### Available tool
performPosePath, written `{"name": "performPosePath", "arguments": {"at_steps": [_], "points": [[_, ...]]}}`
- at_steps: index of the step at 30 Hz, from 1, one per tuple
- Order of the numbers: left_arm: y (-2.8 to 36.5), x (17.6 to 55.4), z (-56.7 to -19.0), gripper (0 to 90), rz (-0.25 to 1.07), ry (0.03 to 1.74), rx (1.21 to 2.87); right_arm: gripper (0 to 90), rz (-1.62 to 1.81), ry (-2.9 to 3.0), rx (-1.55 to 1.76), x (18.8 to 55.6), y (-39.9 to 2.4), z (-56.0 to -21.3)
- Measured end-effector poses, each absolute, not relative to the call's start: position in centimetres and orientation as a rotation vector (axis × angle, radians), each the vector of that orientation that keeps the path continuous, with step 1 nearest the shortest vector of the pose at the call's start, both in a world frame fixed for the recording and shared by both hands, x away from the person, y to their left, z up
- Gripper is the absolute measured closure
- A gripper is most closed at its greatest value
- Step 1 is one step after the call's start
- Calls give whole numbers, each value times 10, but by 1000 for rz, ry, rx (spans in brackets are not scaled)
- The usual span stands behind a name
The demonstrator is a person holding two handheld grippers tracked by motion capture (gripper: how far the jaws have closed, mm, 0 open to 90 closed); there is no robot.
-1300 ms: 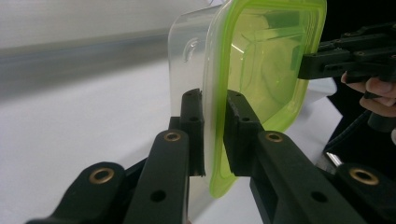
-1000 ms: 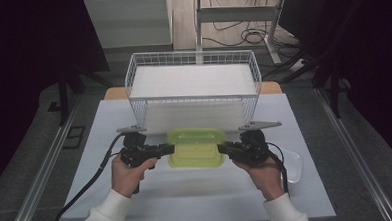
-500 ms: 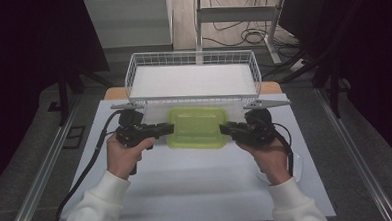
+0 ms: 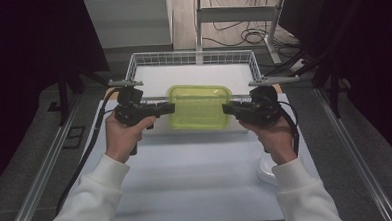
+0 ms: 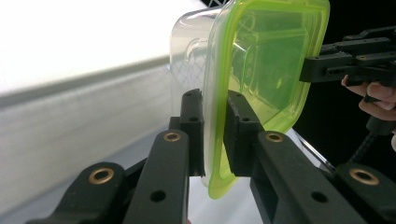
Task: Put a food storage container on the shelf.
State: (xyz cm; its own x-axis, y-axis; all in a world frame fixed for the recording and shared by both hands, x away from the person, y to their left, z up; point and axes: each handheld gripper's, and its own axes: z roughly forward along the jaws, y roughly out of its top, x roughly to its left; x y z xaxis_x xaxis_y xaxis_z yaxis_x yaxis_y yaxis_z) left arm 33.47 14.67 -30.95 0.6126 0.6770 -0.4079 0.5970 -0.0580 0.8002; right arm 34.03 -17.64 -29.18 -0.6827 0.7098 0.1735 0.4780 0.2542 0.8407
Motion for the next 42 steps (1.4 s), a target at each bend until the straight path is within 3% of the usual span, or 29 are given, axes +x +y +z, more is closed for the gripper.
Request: {"name": "performPosePath", "arguments": {"at_steps": [15, 24, 35, 42], "points": [[153, 390, -288, 794, 41, 1075, 1731, 759, 1431, 2293, 1149, 395, -176, -269], [156, 439, -299, 794, -57, 1156, 1735, 773, 1514, 2276, 1294, 446, -176, -281], [162, 467, -309, 794, -126, 1224, 1741, 775, 1492, 2323, 1427, 476, -170, -292], [164, 484, -318, 789, -237, 1279, 1681, 759, 1456, 2362, 1568, 494, -170, -298]]}}
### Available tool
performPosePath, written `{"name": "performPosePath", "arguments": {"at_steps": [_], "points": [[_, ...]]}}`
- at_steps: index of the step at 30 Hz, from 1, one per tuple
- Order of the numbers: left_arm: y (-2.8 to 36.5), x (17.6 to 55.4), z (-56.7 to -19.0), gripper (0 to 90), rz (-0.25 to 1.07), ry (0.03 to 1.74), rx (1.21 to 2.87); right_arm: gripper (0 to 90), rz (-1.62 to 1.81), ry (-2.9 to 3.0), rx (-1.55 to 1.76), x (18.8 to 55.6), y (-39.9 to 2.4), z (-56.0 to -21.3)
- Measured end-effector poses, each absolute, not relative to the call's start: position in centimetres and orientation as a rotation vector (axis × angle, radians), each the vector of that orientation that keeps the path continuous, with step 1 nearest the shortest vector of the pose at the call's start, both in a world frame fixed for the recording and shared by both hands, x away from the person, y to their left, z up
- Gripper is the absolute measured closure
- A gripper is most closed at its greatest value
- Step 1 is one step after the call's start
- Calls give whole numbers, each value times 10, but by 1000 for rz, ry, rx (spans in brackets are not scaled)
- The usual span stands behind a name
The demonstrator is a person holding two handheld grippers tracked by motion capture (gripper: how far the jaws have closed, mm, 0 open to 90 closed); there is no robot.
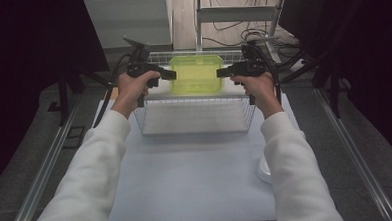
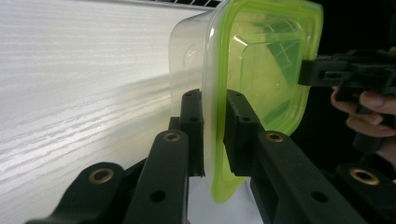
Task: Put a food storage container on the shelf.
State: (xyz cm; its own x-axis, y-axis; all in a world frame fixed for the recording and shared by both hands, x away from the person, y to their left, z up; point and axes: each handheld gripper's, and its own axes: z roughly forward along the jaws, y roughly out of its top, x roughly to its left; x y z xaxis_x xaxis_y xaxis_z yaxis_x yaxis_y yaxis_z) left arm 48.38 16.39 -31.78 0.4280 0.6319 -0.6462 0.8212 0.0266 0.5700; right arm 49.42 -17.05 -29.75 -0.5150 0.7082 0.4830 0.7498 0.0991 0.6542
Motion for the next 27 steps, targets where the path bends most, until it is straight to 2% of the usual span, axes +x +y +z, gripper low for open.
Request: {"name": "performPosePath", "arguments": {"at_steps": [8, 15, 16, 18, 20, 23, 27], "points": [[170, 503, -329, 768, -325, 1352, 1570, 721, -1449, -2149, -1574, 511, -172, -312], [169, 506, -334, 733, -303, 1346, 1555, 697, -1500, -2086, -1607, 516, -173, -321], [168, 506, -335, 713, -293, 1343, 1567, 682, -1503, -2091, -1610, 516, -172, -321], [166, 504, -335, 657, -246, 1337, 1569, 593, -1496, -2125, -1618, 515, -171, -321], [164, 500, -332, 552, -172, 1342, 1566, 524, -1509, -2148, -1630, 514, -170, -321], [164, 496, -327, 425, -139, 1315, 1535, 438, -1543, -2161, -1637, 510, -169, -317], [168, 489, -319, 345, -75, 1296, 1521, 358, -1606, -2203, -1663, 503, -167, -309]]}}
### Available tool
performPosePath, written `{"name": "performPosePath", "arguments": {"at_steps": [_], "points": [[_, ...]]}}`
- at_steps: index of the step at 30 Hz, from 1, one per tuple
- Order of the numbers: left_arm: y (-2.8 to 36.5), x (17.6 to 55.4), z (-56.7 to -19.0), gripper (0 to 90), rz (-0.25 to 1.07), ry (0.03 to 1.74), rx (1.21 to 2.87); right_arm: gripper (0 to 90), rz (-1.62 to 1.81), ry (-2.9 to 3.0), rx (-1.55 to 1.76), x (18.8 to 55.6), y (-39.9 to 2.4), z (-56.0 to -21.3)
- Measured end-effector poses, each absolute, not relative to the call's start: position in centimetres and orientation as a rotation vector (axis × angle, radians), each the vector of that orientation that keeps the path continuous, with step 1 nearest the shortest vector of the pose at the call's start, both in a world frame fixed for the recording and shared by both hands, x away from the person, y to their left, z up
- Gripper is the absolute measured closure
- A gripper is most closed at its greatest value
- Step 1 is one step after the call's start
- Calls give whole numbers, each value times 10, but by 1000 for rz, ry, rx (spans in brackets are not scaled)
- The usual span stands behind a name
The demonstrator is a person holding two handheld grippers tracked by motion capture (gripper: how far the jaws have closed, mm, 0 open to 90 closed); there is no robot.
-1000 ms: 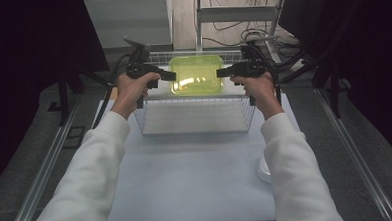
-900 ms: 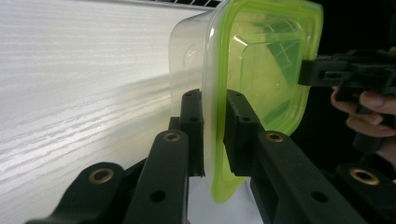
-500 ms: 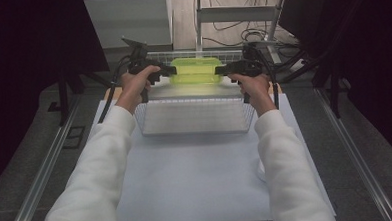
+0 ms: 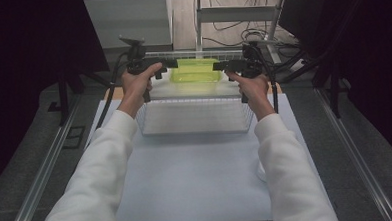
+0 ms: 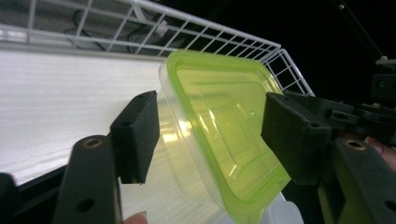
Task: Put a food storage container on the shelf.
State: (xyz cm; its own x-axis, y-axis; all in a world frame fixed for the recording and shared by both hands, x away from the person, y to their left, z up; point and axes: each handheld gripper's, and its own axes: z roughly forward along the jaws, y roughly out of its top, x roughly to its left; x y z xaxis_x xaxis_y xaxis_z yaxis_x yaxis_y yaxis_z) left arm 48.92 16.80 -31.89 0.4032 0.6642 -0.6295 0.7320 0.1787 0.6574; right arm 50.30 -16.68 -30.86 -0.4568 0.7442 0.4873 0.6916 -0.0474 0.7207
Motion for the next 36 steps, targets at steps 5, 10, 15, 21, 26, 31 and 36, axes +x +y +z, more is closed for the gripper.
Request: {"name": "performPosePath", "arguments": {"at_steps": [5, 10, 15, 21, 26, 31, 36], "points": [[170, 476, -310, 308, -34, 1252, 1554, 321, 1534, 2116, 1550, 492, -166, -301], [170, 454, -306, 311, 6, 1193, 1592, 314, 1530, 2141, 1465, 477, -169, -290], [176, 423, -311, 322, 61, 1129, 1650, 315, 1415, 2221, 1347, 455, -174, -281], [184, 389, -318, 329, 94, 1075, 1713, 315, 1372, 2283, 1277, 428, -183, -282], [190, 357, -327, 326, 121, 1045, 1748, 312, 1345, 2338, 1229, 403, -189, -293], [197, 330, -350, 323, 109, 1057, 1776, 310, 1314, 2343, 1193, 376, -197, -308], [201, 312, -380, 320, 87, 1086, 1795, 311, 1309, 2340, 1130, 348, -207, -329]]}}
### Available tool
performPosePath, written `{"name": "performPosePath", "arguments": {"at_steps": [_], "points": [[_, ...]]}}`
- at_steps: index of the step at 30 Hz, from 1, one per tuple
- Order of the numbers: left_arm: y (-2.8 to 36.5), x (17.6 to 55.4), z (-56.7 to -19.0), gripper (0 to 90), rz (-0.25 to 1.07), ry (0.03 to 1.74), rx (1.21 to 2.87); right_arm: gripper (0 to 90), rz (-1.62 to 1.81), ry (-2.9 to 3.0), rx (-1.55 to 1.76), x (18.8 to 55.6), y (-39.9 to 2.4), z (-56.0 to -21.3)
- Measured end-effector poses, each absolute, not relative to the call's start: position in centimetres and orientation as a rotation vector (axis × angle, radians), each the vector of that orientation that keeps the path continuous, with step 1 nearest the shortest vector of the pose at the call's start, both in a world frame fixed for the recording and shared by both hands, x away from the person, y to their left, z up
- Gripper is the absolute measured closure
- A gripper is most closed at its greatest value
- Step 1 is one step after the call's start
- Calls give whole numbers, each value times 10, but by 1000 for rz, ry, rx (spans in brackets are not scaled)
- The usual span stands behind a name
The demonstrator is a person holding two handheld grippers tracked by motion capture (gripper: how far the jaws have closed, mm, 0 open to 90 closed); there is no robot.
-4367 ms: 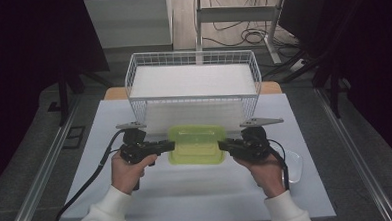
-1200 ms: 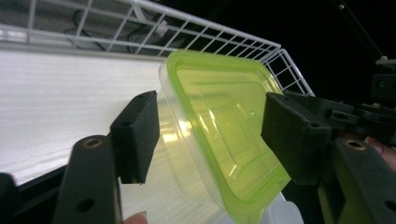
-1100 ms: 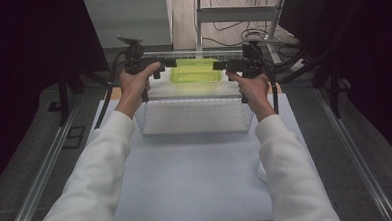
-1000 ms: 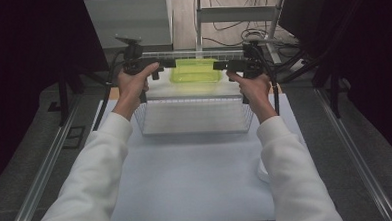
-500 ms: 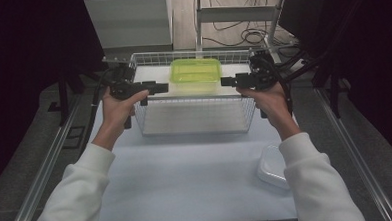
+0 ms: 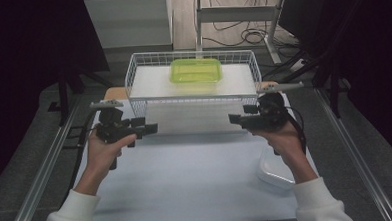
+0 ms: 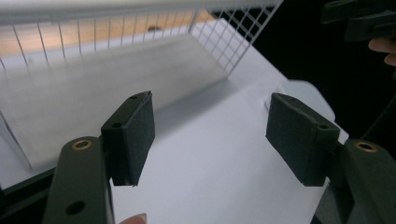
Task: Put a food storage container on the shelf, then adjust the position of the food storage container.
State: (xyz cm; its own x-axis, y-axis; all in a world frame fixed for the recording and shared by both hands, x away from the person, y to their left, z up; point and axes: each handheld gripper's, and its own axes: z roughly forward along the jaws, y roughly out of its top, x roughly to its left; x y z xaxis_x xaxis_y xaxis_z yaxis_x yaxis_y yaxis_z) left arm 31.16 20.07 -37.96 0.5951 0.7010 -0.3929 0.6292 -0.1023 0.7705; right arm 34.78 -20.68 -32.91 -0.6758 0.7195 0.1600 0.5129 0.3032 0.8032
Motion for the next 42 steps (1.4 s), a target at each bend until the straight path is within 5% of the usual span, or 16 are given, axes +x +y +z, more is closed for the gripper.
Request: {"name": "performPosePath", "arguments": {"at_steps": [19, 42], "points": [[196, 284, -431, 311, 86, 1121, 1916, 310, 1199, 2480, 1176, 308, -214, -400], [189, 281, -437, 272, 104, 1127, 1972, 313, 1073, 2492, 1256, 304, -242, -411]]}}
